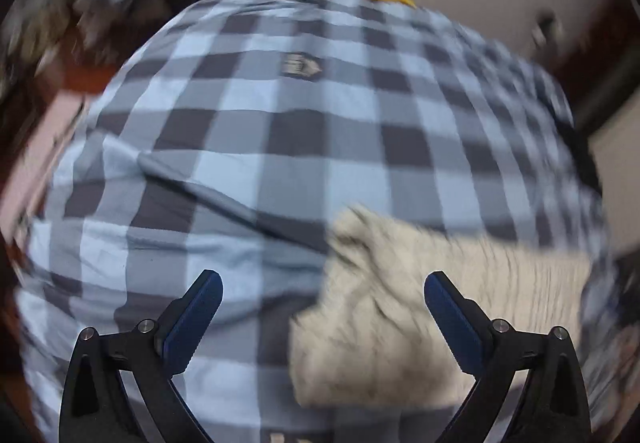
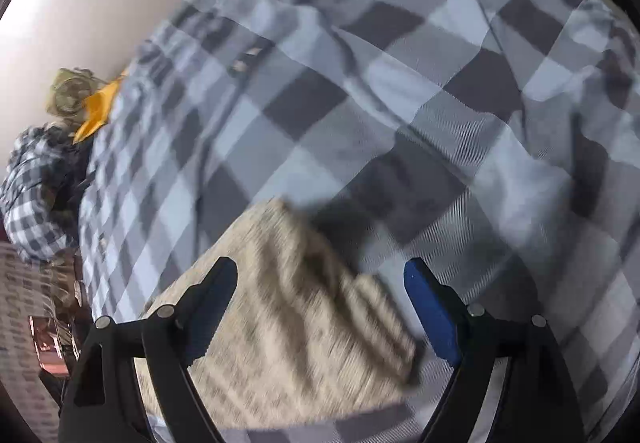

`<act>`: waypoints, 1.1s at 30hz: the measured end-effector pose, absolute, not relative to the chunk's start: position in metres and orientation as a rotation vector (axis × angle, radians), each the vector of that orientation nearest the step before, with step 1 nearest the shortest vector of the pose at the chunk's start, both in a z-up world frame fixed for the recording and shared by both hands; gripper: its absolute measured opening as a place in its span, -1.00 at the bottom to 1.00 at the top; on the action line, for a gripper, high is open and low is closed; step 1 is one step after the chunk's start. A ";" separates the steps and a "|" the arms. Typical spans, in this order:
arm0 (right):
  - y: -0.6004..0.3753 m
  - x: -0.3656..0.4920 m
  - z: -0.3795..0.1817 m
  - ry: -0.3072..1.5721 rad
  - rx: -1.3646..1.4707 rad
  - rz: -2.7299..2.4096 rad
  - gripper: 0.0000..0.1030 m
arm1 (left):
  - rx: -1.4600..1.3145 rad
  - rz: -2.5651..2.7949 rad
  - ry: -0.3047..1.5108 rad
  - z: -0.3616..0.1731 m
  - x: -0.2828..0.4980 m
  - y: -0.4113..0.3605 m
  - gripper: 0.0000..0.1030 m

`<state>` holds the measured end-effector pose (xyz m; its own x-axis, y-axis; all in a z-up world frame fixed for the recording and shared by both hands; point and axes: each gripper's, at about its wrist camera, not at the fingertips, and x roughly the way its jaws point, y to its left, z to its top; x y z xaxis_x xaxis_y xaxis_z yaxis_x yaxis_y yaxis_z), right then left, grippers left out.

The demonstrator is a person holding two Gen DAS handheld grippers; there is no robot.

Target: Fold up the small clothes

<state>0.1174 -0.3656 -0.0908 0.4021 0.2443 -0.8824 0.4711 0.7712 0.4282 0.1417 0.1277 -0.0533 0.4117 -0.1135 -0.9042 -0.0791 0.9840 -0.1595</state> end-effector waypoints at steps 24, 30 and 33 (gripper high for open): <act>-0.399 0.128 -0.171 1.360 0.453 -0.119 -0.55 | -0.038 0.132 1.255 -0.144 0.130 0.090 1.00; -0.429 0.098 -0.122 1.144 0.197 -0.419 -0.21 | 0.325 0.379 0.962 -0.090 0.112 0.048 1.00; -0.407 0.110 -0.104 1.046 0.316 -0.267 0.08 | 0.328 0.248 0.794 -0.066 0.099 0.024 1.00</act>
